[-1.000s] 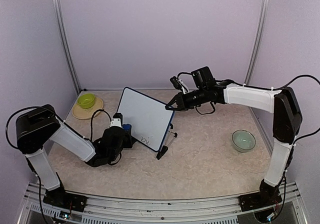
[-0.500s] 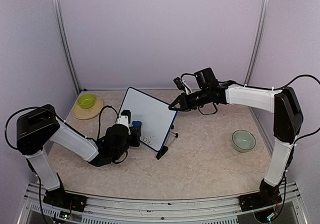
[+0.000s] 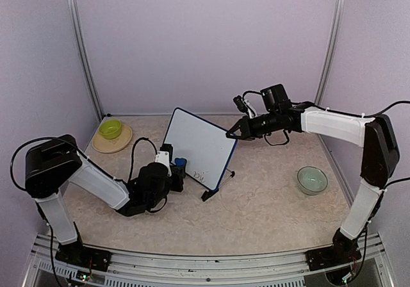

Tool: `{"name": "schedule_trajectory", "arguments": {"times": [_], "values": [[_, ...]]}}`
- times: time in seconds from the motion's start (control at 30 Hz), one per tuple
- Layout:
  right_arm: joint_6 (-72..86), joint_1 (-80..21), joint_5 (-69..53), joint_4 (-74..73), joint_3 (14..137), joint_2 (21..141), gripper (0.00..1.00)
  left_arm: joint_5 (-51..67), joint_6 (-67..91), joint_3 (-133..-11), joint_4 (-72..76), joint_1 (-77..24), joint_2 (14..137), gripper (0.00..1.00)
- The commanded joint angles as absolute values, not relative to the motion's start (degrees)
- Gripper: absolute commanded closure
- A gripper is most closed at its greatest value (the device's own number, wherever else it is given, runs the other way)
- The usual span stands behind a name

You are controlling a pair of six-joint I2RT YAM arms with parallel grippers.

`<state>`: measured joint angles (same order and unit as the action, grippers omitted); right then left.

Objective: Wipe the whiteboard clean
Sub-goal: Erase the center of the whiteboard.

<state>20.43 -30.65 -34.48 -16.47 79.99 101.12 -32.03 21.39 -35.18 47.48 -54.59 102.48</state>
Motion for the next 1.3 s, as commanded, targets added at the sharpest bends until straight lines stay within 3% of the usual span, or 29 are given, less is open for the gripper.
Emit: {"name": "schedule_trajectory", "arguments": {"times": [0.0,0.57,1.1,1.27], "values": [[19.6,-30.2,-35.9,-12.3,79.1,98.5,1.00,-32.7,19.4,-35.8,51.5,-55.5,106.0,0.90],[20.5,-30.2,-36.8,-10.4,76.5,98.6,1.00,-38.1,16.7,-41.9,54.8,-59.6,116.8,0.91],[20.6,-30.2,-37.3,-9.9,76.6,99.1,1.00,-24.7,15.7,-47.0,55.7,-63.1,117.5,0.90],[20.3,-30.2,-37.2,-10.2,76.8,98.9,1.00,-31.2,18.4,-47.2,51.4,-62.6,117.2,0.90]]}}
